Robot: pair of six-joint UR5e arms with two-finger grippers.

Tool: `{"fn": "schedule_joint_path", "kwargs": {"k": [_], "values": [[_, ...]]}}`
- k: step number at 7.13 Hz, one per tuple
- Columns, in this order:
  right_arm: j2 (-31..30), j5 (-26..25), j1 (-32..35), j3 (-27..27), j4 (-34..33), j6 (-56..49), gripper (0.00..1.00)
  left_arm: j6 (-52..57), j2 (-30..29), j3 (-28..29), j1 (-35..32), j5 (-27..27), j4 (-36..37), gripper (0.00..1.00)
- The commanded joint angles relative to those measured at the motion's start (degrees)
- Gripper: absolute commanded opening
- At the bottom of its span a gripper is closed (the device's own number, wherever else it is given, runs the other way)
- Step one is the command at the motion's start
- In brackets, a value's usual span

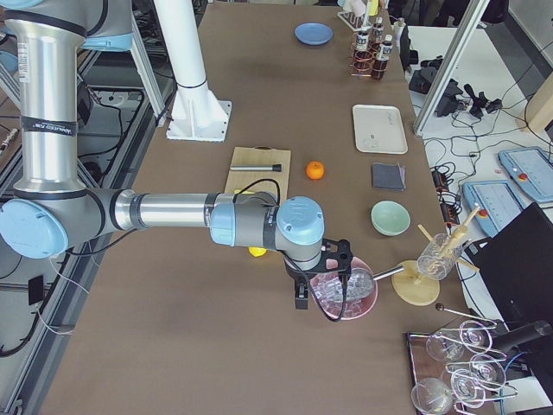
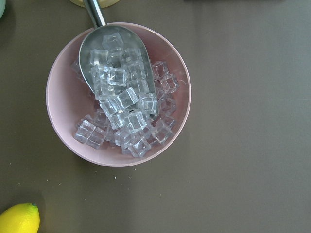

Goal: Pick orange to plate

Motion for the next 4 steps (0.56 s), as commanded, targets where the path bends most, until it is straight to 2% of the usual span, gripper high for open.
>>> {"fn": "schedule_joint_path", "kwargs": {"k": [1,4], "values": [[0.1,0.0,0.0,0.3,0.0,0.0,1.0,0.7,0.0,-0.9,-0.1,-0.4,-0.3,0.98],[0.5,0.6,0.0,0.7,0.1,0.1,1.0,1.4,-0.8,0.1,0.2,-0.4,-3.8,0.98]]}}
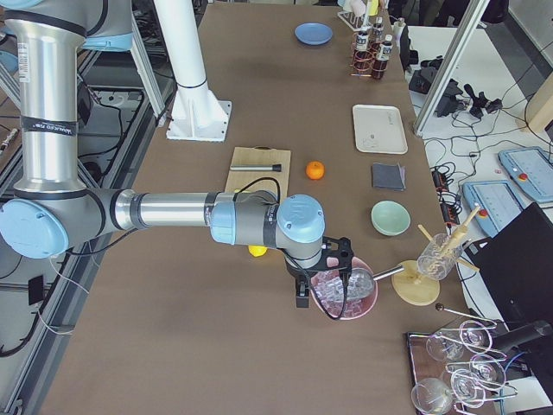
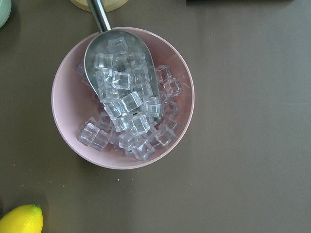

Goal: Pick orange to plate

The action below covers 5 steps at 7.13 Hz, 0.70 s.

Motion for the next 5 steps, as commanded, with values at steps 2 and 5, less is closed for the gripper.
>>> {"fn": "schedule_joint_path", "kwargs": {"k": [2,5], "values": [[0.9,0.7,0.0,0.1,0.1,0.0,1.0,-0.7,0.4,0.6,0.2,0.5,-2.8,0.98],[1.1,1.4,-1.3,2.1,0.0,3.7,1.0,-1.0,-1.1,2.8,0.3,0.1,-3.5,0.98]]}}
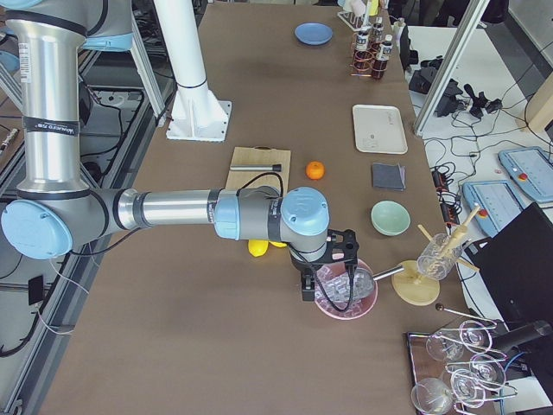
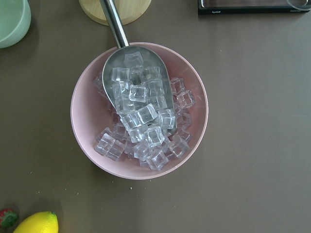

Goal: Pick orange to plate

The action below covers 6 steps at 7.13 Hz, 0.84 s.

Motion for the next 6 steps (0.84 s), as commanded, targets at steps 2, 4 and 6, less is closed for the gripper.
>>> {"fn": "schedule_joint_path", "kwargs": {"k": [2,4,6], "values": [[1.7,0.2,-3.1,1.5,0.1,4.7,1.0,0.2,0.2,6.3,0.0,0.1,-6.6,0.98],[2.1,0.1,-5.5,4.1,0.1,9.2,1.0,0.0,-0.1,15.5,0.0,-0.1,-16.7,0.98],[2.9,0.1,-7.3,4.8,0.2,11.7,1.0,-0.2,0.3,20.1,0.0,-0.3,-19.4,0.98]]}}
